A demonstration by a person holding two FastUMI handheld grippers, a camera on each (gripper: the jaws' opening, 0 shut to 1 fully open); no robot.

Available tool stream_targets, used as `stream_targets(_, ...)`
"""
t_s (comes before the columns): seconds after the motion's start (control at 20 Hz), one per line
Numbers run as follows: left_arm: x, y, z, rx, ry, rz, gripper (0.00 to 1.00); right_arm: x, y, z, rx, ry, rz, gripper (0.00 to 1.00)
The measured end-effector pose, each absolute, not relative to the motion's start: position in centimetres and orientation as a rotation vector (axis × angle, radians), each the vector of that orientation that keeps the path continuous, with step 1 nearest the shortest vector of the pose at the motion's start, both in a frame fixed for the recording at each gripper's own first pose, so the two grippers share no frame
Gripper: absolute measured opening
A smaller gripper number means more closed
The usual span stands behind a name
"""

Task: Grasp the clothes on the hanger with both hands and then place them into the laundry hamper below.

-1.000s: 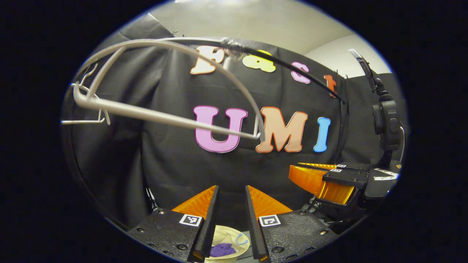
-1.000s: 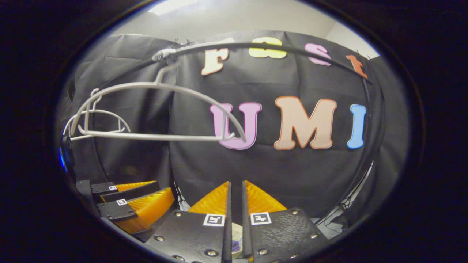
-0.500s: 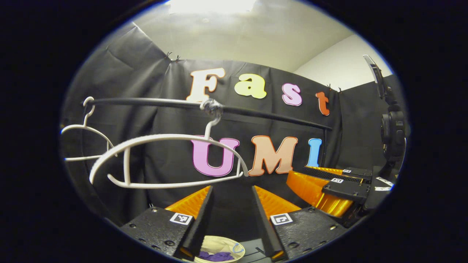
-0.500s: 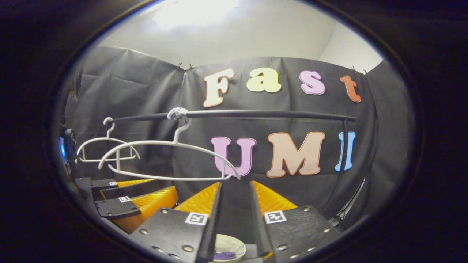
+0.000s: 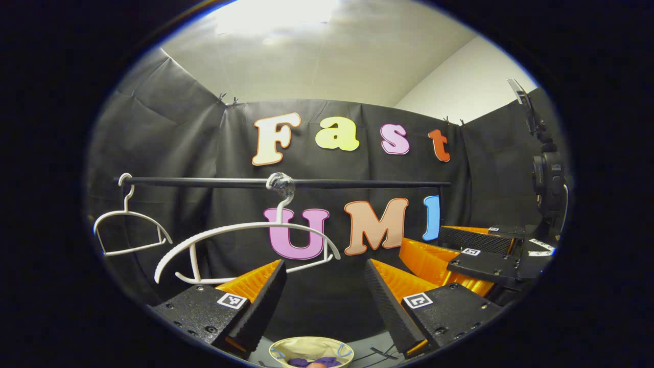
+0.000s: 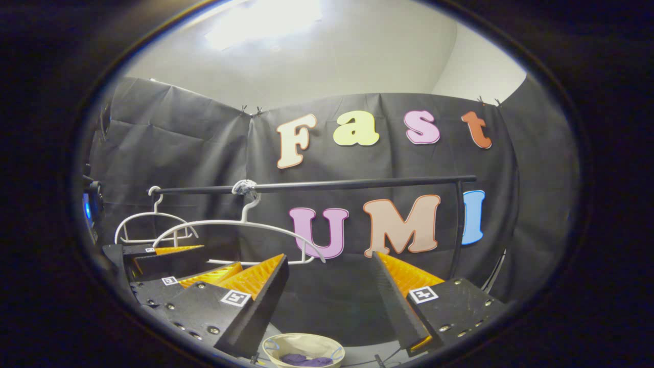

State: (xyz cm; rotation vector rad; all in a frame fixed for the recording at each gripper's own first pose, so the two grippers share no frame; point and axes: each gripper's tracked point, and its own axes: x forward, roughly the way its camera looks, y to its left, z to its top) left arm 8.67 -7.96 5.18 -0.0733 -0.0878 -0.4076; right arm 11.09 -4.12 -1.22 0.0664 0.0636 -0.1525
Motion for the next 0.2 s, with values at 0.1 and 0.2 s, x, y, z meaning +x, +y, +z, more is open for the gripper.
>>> stream_targets(0.1, 8.3, -8.2, 6.2, -0.065, -0.112, -0.407, 0.95, 10.8, -4.4, -0.6, 0.067, 0.052, -0.153, 0.93)
stream_targets(0.2, 7.7, -8.5, 6.9, -0.069, -0.123, -0.410, 0.92, 10.2, -4.9, 0.1, 0.062, 0.037, -0.152, 0.93)
